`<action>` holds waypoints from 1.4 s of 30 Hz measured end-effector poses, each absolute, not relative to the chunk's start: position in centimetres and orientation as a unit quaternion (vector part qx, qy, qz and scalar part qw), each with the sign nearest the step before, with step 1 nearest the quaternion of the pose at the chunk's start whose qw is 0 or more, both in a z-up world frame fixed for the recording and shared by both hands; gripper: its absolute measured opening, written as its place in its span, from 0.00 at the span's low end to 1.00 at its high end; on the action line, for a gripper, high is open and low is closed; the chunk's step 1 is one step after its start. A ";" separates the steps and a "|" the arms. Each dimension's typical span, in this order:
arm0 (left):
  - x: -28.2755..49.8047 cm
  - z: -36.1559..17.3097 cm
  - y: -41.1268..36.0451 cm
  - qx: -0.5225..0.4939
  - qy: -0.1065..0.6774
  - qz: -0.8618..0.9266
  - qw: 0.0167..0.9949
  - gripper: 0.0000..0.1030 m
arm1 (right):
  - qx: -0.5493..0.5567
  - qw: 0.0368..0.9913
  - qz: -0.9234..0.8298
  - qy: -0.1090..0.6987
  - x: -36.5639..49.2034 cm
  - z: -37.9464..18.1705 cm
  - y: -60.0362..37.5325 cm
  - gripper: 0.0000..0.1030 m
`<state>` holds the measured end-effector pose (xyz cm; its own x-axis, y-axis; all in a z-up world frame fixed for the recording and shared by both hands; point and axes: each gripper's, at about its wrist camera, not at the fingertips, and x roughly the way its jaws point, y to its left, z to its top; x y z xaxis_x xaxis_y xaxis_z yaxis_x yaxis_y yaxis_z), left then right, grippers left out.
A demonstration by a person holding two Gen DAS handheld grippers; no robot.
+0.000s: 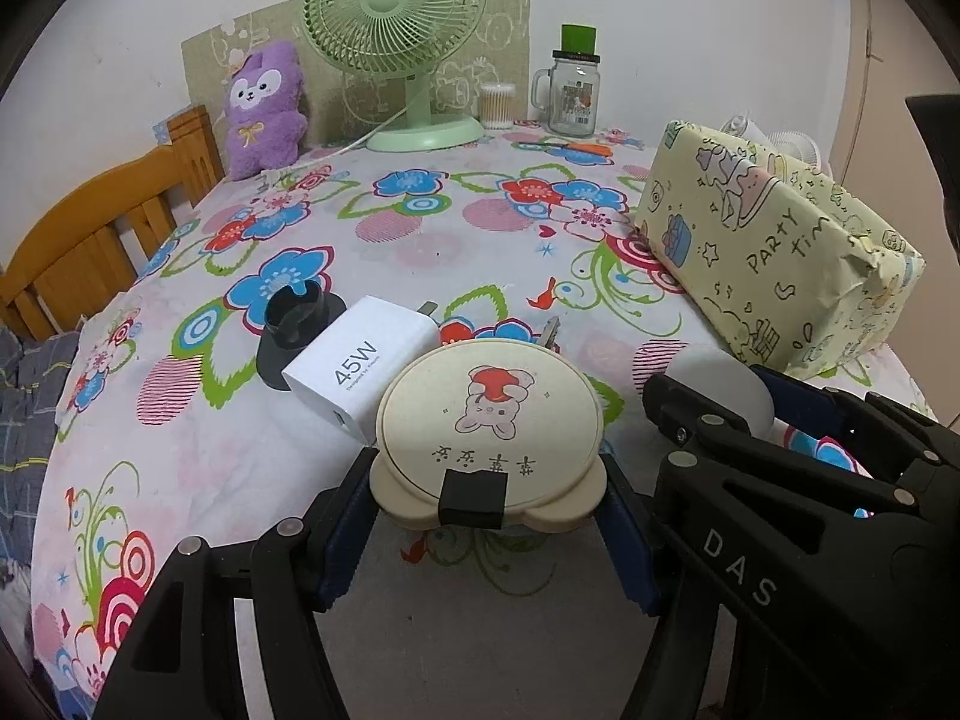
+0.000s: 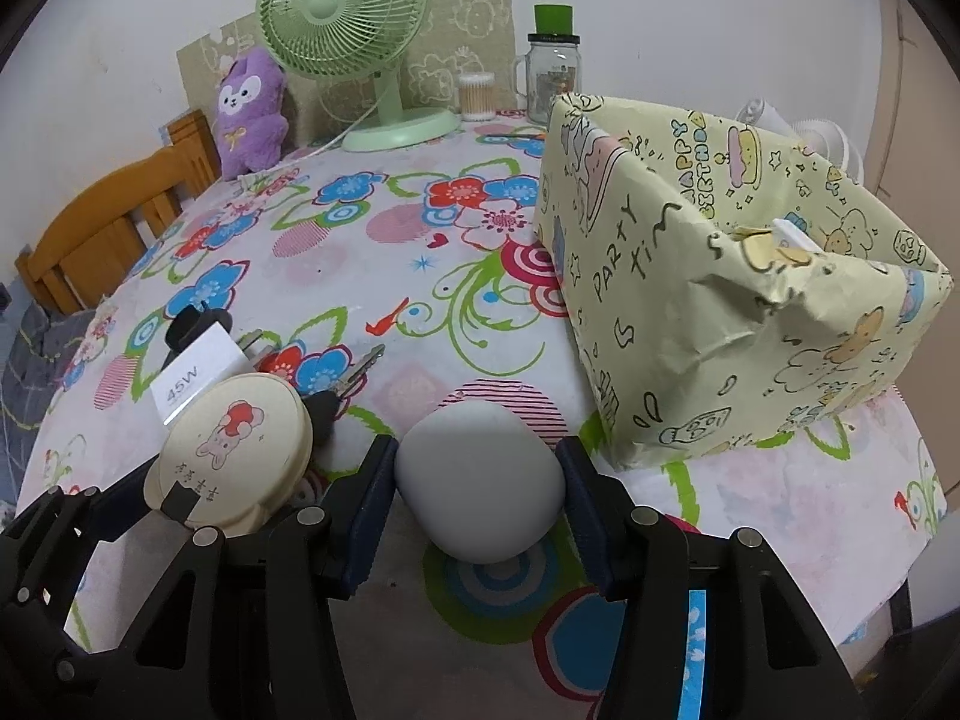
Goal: Organize rigid objects
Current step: 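Carry the compact and white puck toward the patterned box with both grippers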
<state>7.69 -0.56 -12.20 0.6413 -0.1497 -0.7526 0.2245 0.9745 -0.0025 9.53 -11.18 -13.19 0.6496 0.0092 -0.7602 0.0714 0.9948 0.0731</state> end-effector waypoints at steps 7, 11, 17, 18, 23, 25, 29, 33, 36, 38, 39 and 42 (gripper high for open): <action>6.5 -11.2 -0.7 0.046 0.399 -0.102 0.910 0.68 | 0.051 0.912 -0.014 0.406 8.3 -12.2 -11.3 0.55; 5.8 -10.5 -0.7 0.044 0.394 -0.098 0.913 0.68 | 0.050 0.915 -0.011 0.401 7.8 -11.5 -11.3 0.55; 5.0 -9.0 -0.5 0.040 0.382 -0.090 0.919 0.68 | 0.045 0.920 -0.002 0.389 7.4 -9.8 -11.0 0.55; 4.9 -8.7 -0.5 0.039 0.380 -0.088 0.920 0.68 | 0.044 0.921 0.000 0.387 7.3 -9.6 -11.0 0.55; 4.5 -7.6 -0.5 0.037 0.372 -0.082 0.924 0.68 | 0.042 0.924 0.005 0.380 7.1 -8.4 -11.0 0.55; 4.4 -7.3 -0.5 0.036 0.369 -0.081 0.925 0.68 | 0.041 0.925 0.006 0.377 7.0 -8.0 -11.1 0.55; 4.4 -6.5 -0.8 0.036 0.365 -0.082 0.927 0.68 | 0.040 0.927 0.006 0.373 6.9 -7.2 -11.4 0.55; 4.4 -5.7 -1.1 0.036 0.364 -0.086 0.927 0.68 | 0.041 0.927 0.004 0.372 6.9 -6.3 -11.8 0.55; 4.4 -5.0 -1.5 0.039 0.358 -0.087 0.929 0.68 | 0.035 0.930 0.003 0.366 6.8 -5.5 -12.0 0.55; 4.4 -4.6 -1.7 0.040 0.355 -0.088 0.930 0.68 | 0.032 0.931 0.003 0.363 6.6 -5.0 -12.1 0.55; 4.5 -4.5 -1.7 0.040 0.354 -0.088 0.930 0.68 | 0.032 0.931 0.003 0.363 6.7 -4.9 -12.2 0.55; 4.6 -4.0 -2.0 0.041 0.351 -0.088 0.931 0.68 | 0.031 0.933 0.003 0.359 6.7 -4.3 -12.5 0.55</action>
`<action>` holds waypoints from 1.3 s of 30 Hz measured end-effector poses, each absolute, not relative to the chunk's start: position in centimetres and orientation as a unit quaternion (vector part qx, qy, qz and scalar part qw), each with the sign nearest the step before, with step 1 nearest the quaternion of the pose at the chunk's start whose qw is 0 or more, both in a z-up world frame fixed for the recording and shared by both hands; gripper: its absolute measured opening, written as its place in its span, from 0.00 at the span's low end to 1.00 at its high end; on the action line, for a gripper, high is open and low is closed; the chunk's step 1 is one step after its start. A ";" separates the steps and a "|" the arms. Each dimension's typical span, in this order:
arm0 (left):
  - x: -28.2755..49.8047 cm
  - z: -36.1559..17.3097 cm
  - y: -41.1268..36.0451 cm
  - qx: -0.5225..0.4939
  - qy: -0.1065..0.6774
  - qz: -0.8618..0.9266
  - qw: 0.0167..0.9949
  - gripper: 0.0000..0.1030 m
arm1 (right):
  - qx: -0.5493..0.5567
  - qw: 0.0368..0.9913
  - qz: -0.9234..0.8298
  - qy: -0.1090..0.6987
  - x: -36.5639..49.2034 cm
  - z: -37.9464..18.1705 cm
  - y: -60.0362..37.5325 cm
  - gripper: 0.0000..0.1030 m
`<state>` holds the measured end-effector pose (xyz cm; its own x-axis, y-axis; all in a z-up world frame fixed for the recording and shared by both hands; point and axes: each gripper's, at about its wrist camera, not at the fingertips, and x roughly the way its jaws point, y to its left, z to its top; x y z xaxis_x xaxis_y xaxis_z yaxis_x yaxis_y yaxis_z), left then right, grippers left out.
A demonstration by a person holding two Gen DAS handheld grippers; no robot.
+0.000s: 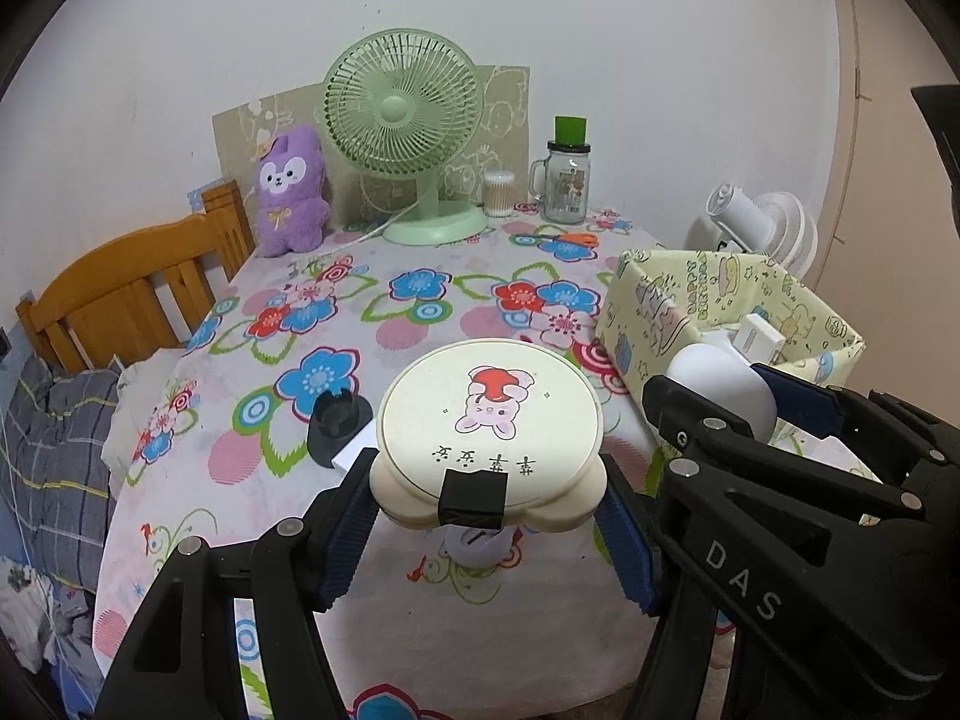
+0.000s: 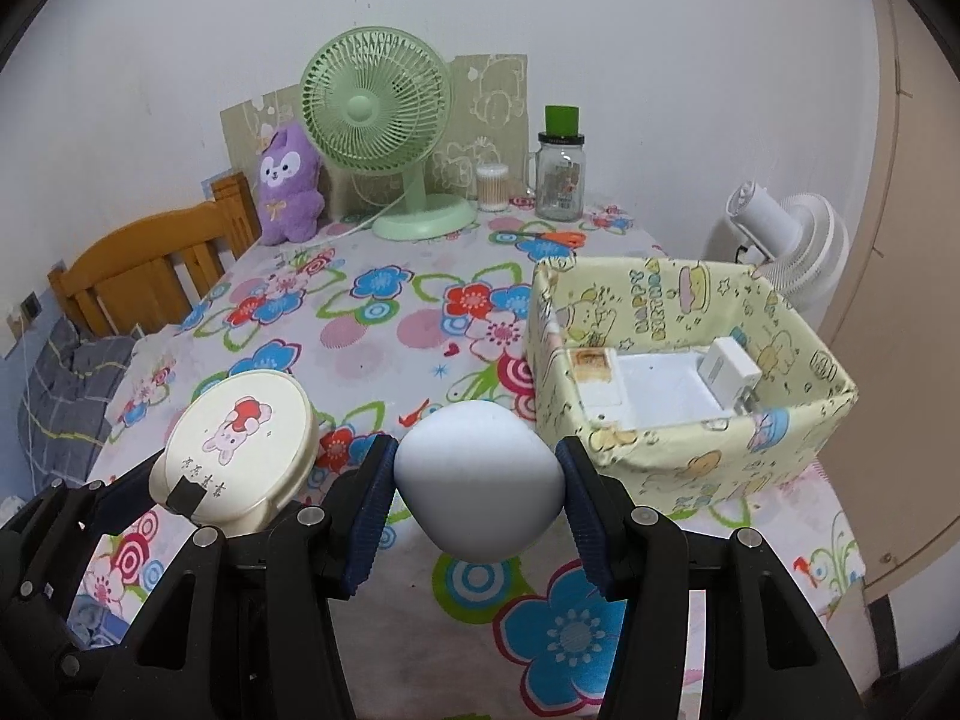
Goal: Organize rigid objects
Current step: 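Carry the compact and white puck toward the patterned box with both grippers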
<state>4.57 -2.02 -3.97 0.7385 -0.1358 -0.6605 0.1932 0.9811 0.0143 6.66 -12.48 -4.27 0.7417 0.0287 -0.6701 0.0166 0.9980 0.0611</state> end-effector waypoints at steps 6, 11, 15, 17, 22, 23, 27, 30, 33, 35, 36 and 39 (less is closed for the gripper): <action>4.8 -3.1 -2.6 0.041 0.344 -0.090 0.934 0.68 | 0.028 0.935 0.002 0.353 6.6 -3.1 -13.1 0.55; 4.8 -2.4 -3.3 0.040 0.340 -0.093 0.935 0.68 | 0.026 0.937 -0.002 0.348 6.7 -2.3 -13.8 0.55; 4.9 -1.8 -3.9 0.040 0.335 -0.096 0.936 0.68 | 0.028 0.939 -0.005 0.344 6.8 -1.8 -14.4 0.55; 5.0 -1.6 -4.2 0.041 0.334 -0.099 0.937 0.68 | 0.028 0.939 -0.007 0.342 6.8 -1.6 -14.8 0.55; 5.3 -1.2 -4.9 0.043 0.330 -0.104 0.937 0.68 | 0.029 0.940 -0.013 0.339 7.0 -1.2 -15.6 0.55; 5.4 -1.2 -5.1 0.043 0.330 -0.104 0.937 0.68 | 0.030 0.940 -0.014 0.339 7.1 -1.1 -15.8 0.55; 5.7 -1.0 -5.7 0.046 0.330 -0.108 0.937 0.68 | 0.032 0.941 -0.017 0.338 7.3 -1.0 -16.5 0.55; 6.0 -1.0 -6.3 0.047 0.330 -0.110 0.936 0.68 | 0.033 0.940 -0.019 0.338 7.5 -1.0 -17.0 0.55; 6.4 -1.0 -6.8 0.046 0.331 -0.114 0.936 0.68 | 0.034 0.940 -0.022 0.339 7.8 -1.0 -17.6 0.55; 6.7 -1.0 -7.3 0.046 0.332 -0.117 0.935 0.68 | 0.035 0.940 -0.025 0.340 8.0 -1.0 -18.1 0.55; 6.8 -1.0 -7.5 0.047 0.332 -0.118 0.935 0.68 | 0.036 0.939 -0.026 0.340 8.1 -1.0 -18.4 0.55; 7.2 -1.0 -8.2 0.049 0.333 -0.123 0.934 0.68 | 0.038 0.939 -0.031 0.341 8.3 -1.1 -19.2 0.55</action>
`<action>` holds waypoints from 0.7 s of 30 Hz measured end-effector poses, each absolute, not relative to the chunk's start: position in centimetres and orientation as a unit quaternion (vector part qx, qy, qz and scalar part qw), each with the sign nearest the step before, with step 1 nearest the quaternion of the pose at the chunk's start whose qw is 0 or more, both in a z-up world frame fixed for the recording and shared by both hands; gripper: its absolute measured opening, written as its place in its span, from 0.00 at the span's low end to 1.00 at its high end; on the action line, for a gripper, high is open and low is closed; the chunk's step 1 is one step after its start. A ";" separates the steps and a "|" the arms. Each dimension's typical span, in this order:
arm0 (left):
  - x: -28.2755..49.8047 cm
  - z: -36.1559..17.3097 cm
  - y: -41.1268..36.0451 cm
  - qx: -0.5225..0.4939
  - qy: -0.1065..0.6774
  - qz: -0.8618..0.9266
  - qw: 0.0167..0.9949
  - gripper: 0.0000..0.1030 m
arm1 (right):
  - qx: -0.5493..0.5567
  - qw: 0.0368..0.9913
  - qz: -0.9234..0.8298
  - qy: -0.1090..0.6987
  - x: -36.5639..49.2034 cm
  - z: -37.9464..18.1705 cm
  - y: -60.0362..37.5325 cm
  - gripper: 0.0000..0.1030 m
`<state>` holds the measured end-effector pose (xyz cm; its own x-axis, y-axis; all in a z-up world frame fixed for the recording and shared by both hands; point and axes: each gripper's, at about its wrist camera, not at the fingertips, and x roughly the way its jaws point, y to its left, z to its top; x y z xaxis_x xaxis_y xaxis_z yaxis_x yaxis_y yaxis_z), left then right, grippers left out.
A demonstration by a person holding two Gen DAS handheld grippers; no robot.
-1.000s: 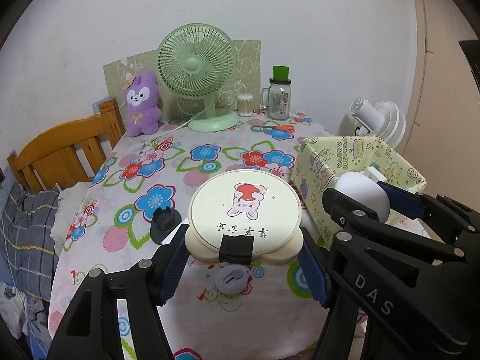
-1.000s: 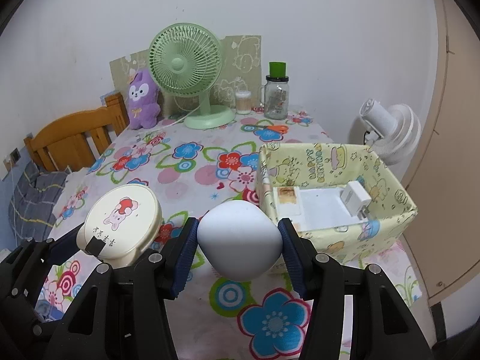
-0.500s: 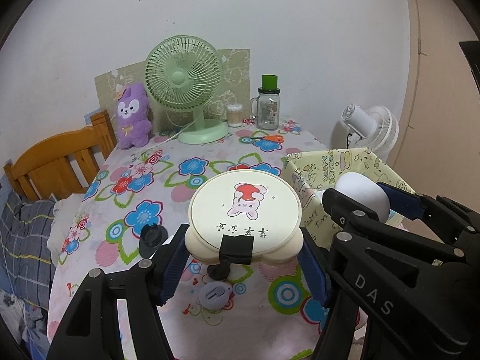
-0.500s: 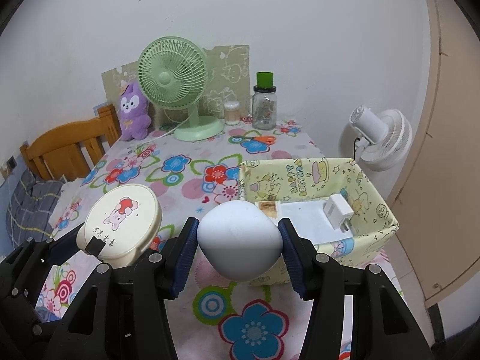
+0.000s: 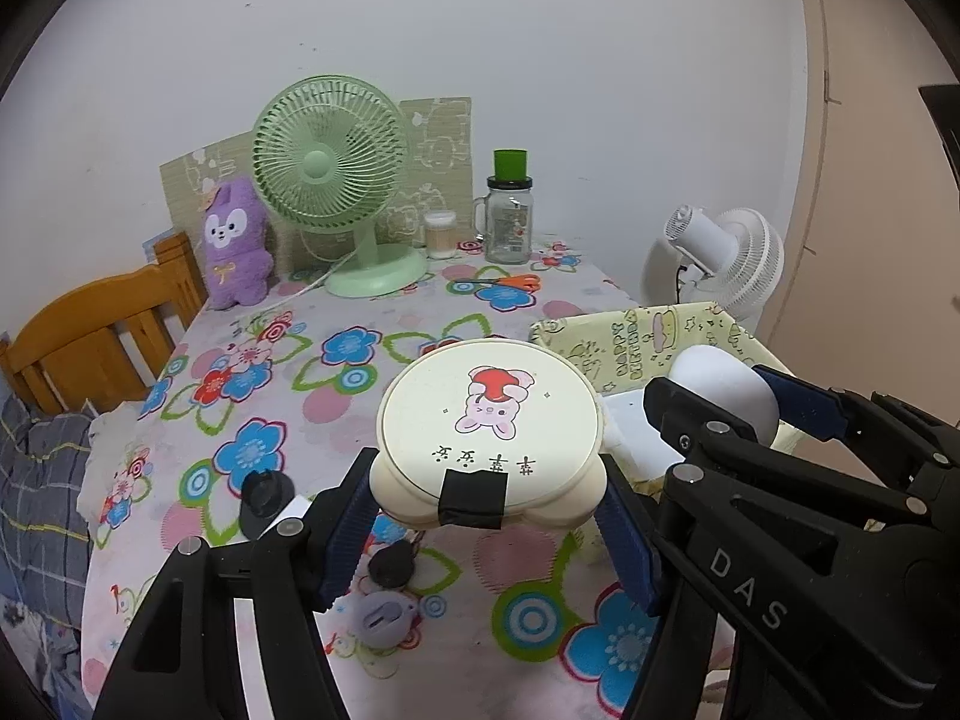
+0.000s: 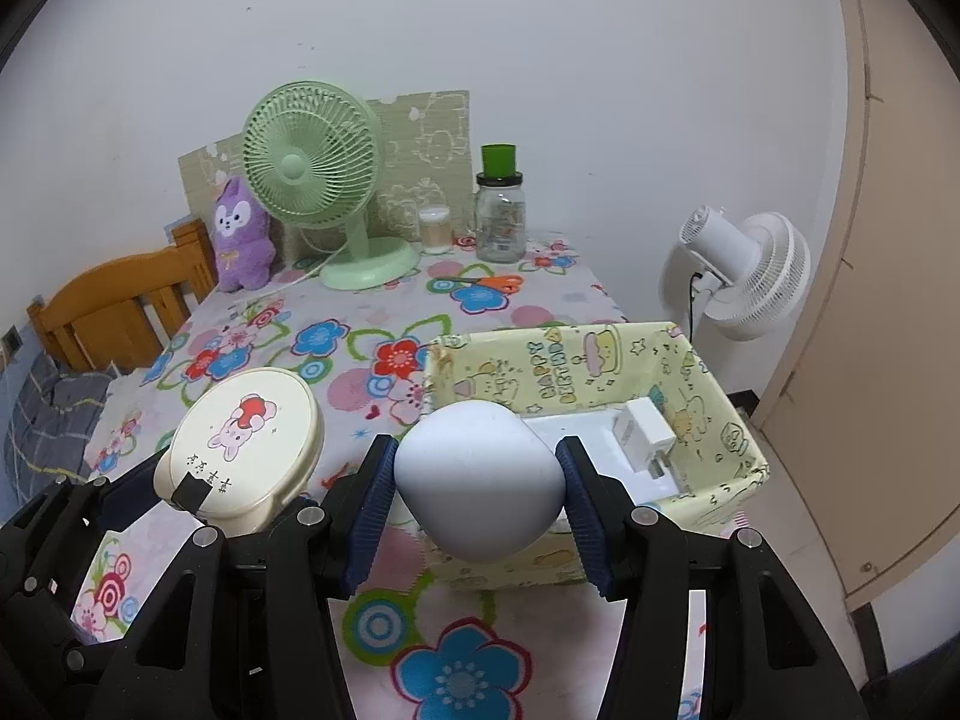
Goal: Organize rigid objects
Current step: 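Carry the compact and white puck toward the patterned box with both grippers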
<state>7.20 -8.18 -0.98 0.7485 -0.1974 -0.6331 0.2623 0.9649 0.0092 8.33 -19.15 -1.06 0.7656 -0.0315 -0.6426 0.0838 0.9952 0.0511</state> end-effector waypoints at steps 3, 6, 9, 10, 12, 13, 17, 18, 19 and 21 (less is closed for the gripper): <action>7.5 -1.0 -8.9 0.051 0.332 -0.127 0.933 0.68 | 0.040 0.939 -0.035 0.341 8.6 -1.1 -19.8 0.55; 7.8 -1.0 -9.6 0.053 0.332 -0.131 0.933 0.68 | 0.042 0.939 -0.038 0.340 8.8 -1.1 -20.5 0.55; 8.2 -1.0 -10.4 0.057 0.332 -0.134 0.932 0.68 | 0.047 0.938 -0.042 0.340 9.2 -1.2 -21.4 0.55; 8.3 -1.0 -10.6 0.058 0.332 -0.135 0.932 0.68 | 0.048 0.938 -0.043 0.340 9.3 -1.2 -21.6 0.55; 8.6 -1.0 -11.1 0.061 0.332 -0.138 0.931 0.68 | 0.051 0.938 -0.046 0.341 9.5 -1.3 -22.2 0.55; 8.7 -1.1 -11.3 0.062 0.333 -0.139 0.931 0.68 | 0.052 0.937 -0.048 0.341 9.7 -1.4 -22.5 0.55; 9.4 -1.3 -12.3 0.066 0.336 -0.143 0.929 0.68 | 0.054 0.936 -0.053 0.344 10.2 -1.6 -23.4 0.55; 9.7 -1.3 -12.5 0.066 0.338 -0.144 0.928 0.68 | 0.056 0.935 -0.055 0.346 10.4 -1.7 -23.7 0.55; 9.8 -1.4 -12.7 0.067 0.338 -0.145 0.927 0.69 | 0.057 0.935 -0.055 0.346 10.5 -1.8 -23.8 0.55; 10.1 -1.5 -13.3 0.067 0.340 -0.147 0.926 0.68 | 0.059 0.934 -0.058 0.348 10.7 -1.9 -24.3 0.55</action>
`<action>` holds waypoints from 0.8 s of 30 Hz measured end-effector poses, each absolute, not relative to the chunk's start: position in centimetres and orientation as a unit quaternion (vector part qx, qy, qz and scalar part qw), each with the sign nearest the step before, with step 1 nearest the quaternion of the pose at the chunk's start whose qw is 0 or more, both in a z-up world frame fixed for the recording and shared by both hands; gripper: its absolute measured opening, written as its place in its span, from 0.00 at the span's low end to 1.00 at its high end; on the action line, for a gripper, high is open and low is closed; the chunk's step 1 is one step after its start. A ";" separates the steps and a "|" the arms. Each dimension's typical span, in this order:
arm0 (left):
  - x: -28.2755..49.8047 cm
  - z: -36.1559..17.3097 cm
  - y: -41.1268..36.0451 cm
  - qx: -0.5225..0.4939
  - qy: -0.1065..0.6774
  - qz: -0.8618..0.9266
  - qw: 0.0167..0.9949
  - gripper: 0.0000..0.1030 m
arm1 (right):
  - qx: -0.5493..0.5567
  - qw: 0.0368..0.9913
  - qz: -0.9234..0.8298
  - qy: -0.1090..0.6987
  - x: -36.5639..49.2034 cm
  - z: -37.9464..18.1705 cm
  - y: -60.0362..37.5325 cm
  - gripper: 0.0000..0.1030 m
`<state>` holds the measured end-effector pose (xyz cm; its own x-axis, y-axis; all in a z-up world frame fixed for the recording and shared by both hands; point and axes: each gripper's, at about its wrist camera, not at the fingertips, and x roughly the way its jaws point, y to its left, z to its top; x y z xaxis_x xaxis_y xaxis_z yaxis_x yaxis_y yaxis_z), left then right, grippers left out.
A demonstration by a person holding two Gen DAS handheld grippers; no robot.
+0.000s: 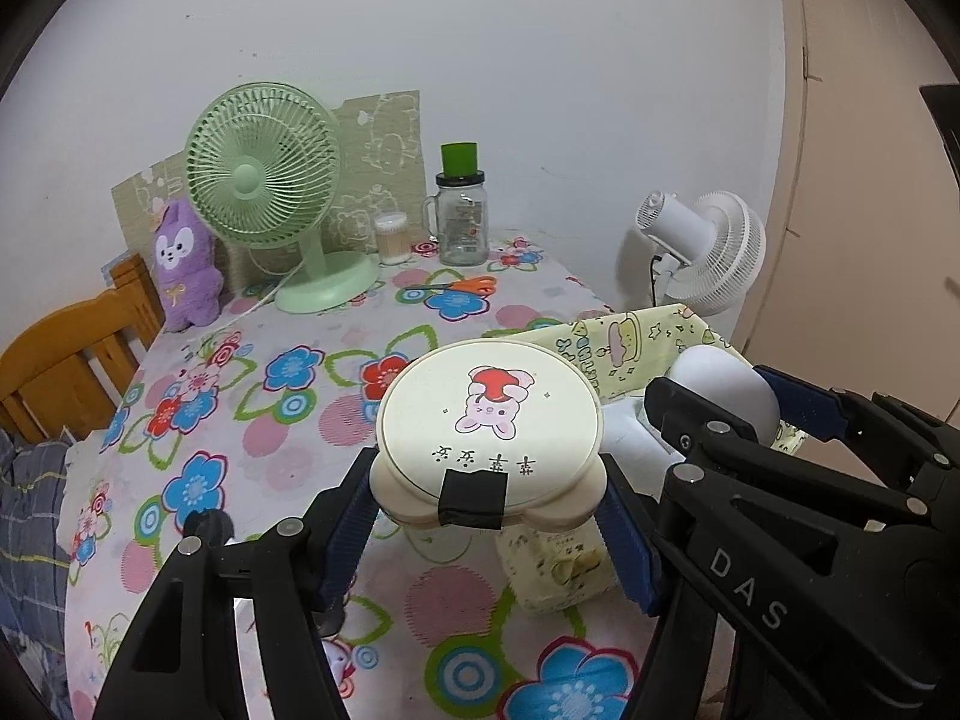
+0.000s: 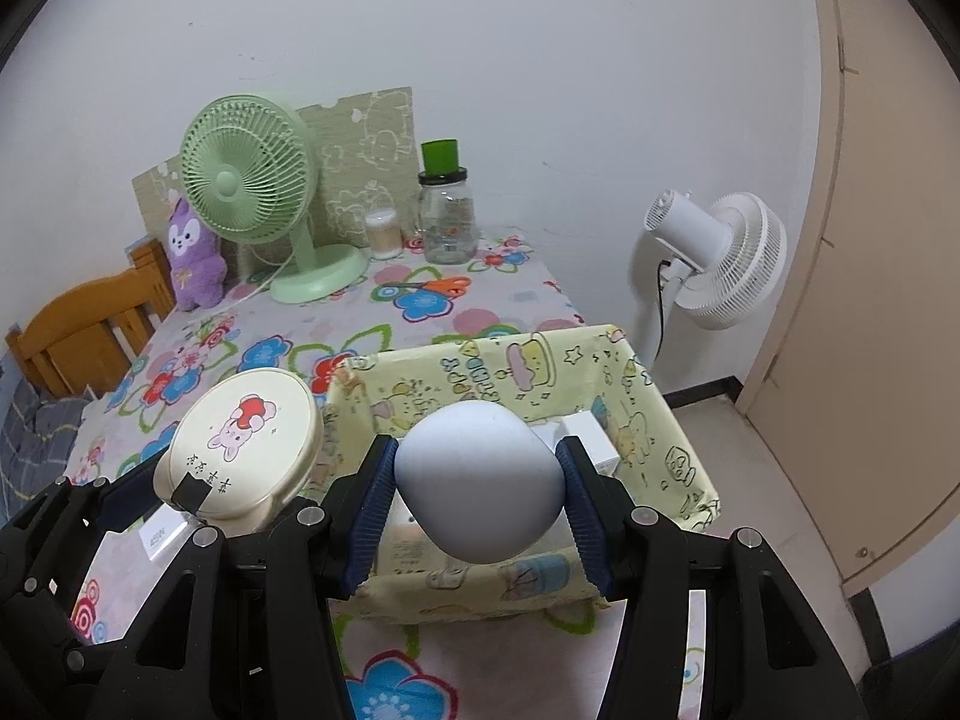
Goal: Organize rigid objects
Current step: 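Carry the compact and white puck toward the patterned box with both grippers, then lower the compact and puck into the box and open both grippers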
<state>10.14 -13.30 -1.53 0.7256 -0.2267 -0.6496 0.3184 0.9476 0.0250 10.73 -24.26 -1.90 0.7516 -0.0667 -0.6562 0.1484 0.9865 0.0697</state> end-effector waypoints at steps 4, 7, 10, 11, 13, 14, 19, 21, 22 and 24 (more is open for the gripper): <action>10.5 -1.7 -14.2 0.072 0.342 -0.152 0.924 0.68 | 0.062 0.932 -0.064 0.350 11.1 -2.2 -25.3 0.55; 10.9 -1.8 -14.9 0.075 0.344 -0.156 0.923 0.68 | 0.065 0.931 -0.069 0.352 11.3 -2.4 -26.0 0.55; 11.3 -2.1 -15.6 0.079 0.346 -0.161 0.921 0.68 | 0.068 0.930 -0.073 0.354 11.6 -2.7 -26.7 0.55; 11.5 -2.2 -15.8 0.081 0.348 -0.162 0.920 0.68 | 0.069 0.929 -0.074 0.355 11.7 -2.8 -26.8 0.55; 11.8 -2.4 -16.3 0.083 0.350 -0.164 0.918 0.68 | 0.070 0.928 -0.077 0.358 12.0 -3.0 -27.3 0.55; 11.9 -2.5 -16.5 0.083 0.351 -0.165 0.918 0.68 | 0.071 0.928 -0.078 0.359 12.1 -3.1 -27.4 0.55; 13.0 -3.1 -17.3 0.089 0.362 -0.172 0.912 0.68 | 0.075 0.923 -0.082 0.370 12.9 -3.9 -28.3 0.55; 13.2 -3.4 -17.8 0.092 0.366 -0.175 0.909 0.68 | 0.079 0.921 -0.082 0.373 13.1 -4.1 -28.6 0.55; 13.3 -3.5 -18.0 0.094 0.367 -0.176 0.909 0.69 | 0.082 0.919 -0.083 0.376 13.3 -4.3 -28.8 0.55; 13.7 -3.8 -18.4 0.097 0.371 -0.178 0.906 0.68 | 0.083 0.918 -0.083 0.378 13.6 -4.6 -29.1 0.55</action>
<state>13.70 -18.41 -3.80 0.6619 -0.2508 -0.7063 0.3949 0.9177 0.0442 13.59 -29.08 -4.56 0.7000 -0.0908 -0.7083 0.2158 0.9724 0.0886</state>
